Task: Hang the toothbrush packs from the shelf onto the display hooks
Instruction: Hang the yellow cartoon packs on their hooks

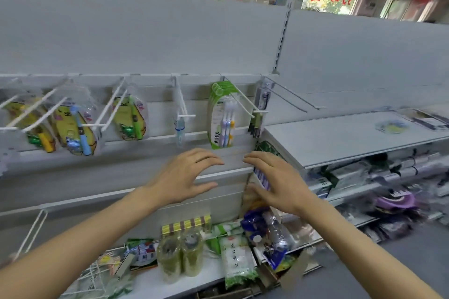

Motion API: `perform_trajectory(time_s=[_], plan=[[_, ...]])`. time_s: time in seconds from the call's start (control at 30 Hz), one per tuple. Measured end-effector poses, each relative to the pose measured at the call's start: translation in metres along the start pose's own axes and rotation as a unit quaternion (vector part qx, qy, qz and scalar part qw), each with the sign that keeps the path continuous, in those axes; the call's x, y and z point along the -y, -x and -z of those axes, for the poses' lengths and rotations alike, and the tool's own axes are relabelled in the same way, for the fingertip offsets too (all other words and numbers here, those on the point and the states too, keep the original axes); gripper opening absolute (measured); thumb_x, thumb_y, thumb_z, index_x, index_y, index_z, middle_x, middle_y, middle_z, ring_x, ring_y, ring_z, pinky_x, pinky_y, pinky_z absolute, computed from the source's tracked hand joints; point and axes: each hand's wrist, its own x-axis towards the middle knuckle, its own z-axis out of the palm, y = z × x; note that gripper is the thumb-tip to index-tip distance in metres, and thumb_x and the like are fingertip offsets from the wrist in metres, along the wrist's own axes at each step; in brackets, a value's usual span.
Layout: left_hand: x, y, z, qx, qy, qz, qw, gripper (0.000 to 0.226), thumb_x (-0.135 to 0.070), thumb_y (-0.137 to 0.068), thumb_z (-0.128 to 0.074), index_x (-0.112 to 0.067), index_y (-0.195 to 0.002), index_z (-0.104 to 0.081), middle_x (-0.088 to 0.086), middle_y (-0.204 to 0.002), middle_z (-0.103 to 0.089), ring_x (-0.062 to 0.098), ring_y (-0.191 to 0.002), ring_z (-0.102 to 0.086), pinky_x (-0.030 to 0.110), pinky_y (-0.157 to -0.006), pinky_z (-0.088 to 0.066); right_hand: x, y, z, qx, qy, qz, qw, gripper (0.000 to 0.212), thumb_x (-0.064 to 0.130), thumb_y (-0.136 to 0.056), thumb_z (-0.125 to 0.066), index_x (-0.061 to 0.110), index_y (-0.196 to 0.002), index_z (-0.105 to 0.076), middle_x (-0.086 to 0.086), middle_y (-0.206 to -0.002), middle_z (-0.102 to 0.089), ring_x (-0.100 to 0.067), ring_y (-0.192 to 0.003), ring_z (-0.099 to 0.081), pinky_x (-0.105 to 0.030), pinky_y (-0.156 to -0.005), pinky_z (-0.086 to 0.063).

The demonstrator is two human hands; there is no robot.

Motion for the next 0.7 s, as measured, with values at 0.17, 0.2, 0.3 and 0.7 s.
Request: perform_trajectory(time_s=[0.17, 0.2, 0.3, 0.7], plan=[[-0.061, -0.098, -0.065, 0.007, -0.014, -0.028, 0.999, 0.050, -0.054, -0.091, -0.059, -0.027, -0.133, -0.056, -0.007, -0.133, -0.058, 0.011, -0.124, -0.053, 0.035, -0.104, -0.047, -0.104, 0.057, 0.035, 0.009, 0.017, -0.019, 1.000, 0.054, 0.045, -0.092, -0.055, 0.022, -0.141, -0.050, 0.006, -0.143, -0.052, -0.016, -0.130, -0.049, -0.033, -0.104, -0.046], [-0.074, -0.118, -0.078, 0.006, -0.014, -0.028, 0.999, 0.051, -0.055, -0.091, -0.059, -0.027, -0.133, -0.057, -0.007, -0.133, -0.059, 0.011, -0.124, -0.053, 0.035, -0.105, -0.046, -0.127, 0.068, 0.042, 0.013, 0.017, -0.020, 1.000, 0.053, 0.044, -0.093, -0.057, 0.022, -0.141, -0.050, 0.006, -0.142, -0.053, -0.016, -0.130, -0.049, -0.033, -0.103, -0.046], [-0.110, -0.175, -0.115, 0.009, -0.003, -0.022, 1.000, 0.052, -0.056, -0.091, -0.058, -0.027, -0.134, -0.057, -0.007, -0.134, -0.058, 0.011, -0.125, -0.052, 0.033, -0.106, -0.045, -0.192, 0.102, 0.064, 0.027, 0.022, -0.023, 0.999, 0.053, 0.045, -0.094, -0.057, 0.020, -0.140, -0.051, 0.004, -0.140, -0.054, -0.018, -0.129, -0.051, -0.035, -0.103, -0.047], [-0.174, -0.360, -0.240, 0.029, 0.020, -0.026, 0.999, 0.050, -0.061, -0.094, -0.051, -0.034, -0.136, -0.053, -0.013, -0.137, -0.055, 0.009, -0.124, -0.051, 0.029, -0.103, -0.045, -0.418, 0.165, 0.118, 0.017, 0.008, -0.089, 0.996, 0.054, 0.043, -0.092, -0.061, 0.024, -0.141, -0.050, 0.008, -0.142, -0.052, -0.013, -0.132, -0.047, -0.031, -0.106, -0.044]])
